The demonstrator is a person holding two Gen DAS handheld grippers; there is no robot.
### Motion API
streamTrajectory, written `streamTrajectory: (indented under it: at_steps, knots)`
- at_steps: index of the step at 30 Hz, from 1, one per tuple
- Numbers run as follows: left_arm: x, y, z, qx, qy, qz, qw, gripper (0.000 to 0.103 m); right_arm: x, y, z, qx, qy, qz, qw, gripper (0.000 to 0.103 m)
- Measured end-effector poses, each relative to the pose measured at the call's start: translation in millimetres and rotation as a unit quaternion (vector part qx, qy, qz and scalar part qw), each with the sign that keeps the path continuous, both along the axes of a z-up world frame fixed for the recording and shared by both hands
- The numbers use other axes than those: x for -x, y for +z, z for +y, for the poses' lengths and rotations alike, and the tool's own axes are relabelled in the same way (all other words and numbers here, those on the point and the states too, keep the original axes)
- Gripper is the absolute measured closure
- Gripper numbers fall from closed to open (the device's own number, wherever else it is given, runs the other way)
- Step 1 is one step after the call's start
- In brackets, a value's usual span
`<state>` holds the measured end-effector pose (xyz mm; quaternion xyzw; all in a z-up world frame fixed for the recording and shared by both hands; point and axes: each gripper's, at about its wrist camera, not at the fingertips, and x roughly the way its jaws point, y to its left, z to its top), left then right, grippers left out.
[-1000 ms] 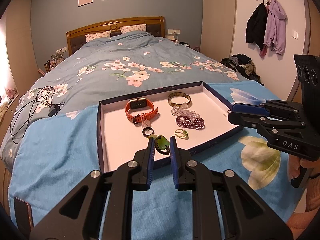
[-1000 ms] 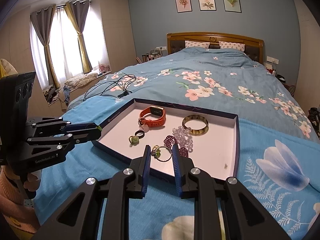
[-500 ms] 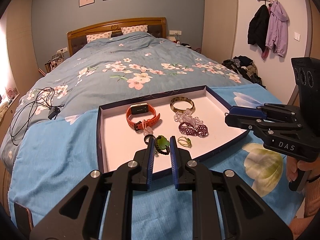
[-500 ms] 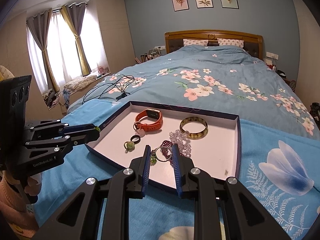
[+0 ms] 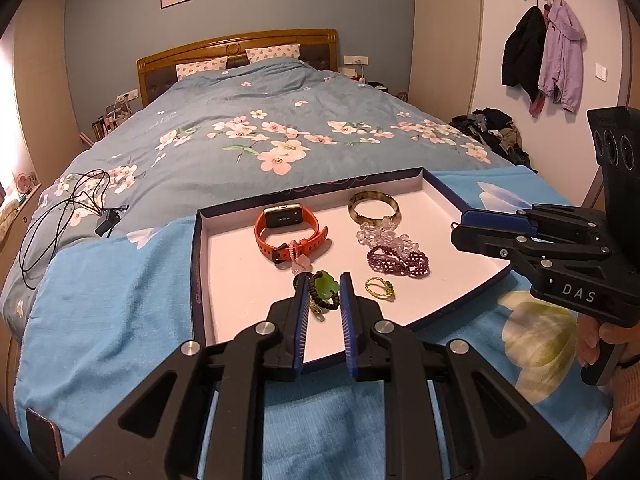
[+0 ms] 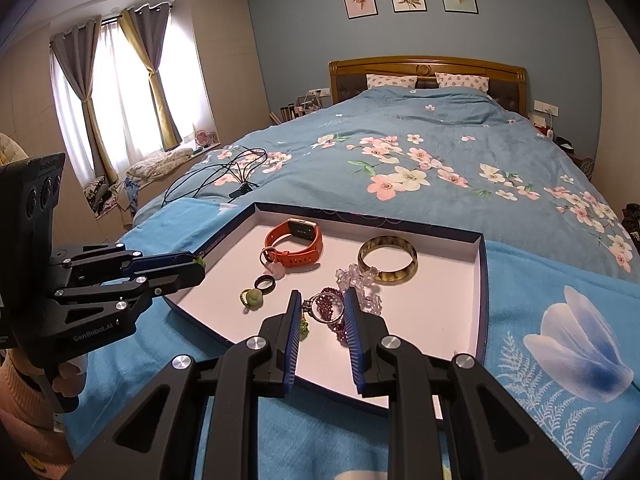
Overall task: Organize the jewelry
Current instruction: 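Carry the silver ring into the box with the right tool while the left tool carries the green ring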
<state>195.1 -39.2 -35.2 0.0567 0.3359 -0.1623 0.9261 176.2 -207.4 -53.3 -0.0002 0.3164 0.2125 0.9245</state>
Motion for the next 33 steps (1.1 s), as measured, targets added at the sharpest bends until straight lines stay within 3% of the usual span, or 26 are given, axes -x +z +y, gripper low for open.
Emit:
streamTrajectory:
  at_steps: [33]
  knots:
    - [-14.1, -9.9, 2.0, -0.005, 0.005, 0.009, 0.9999, 0.087, -17.3, -8.3, -0.3, 0.002, -0.005, 0.008, 1.0, 0.083]
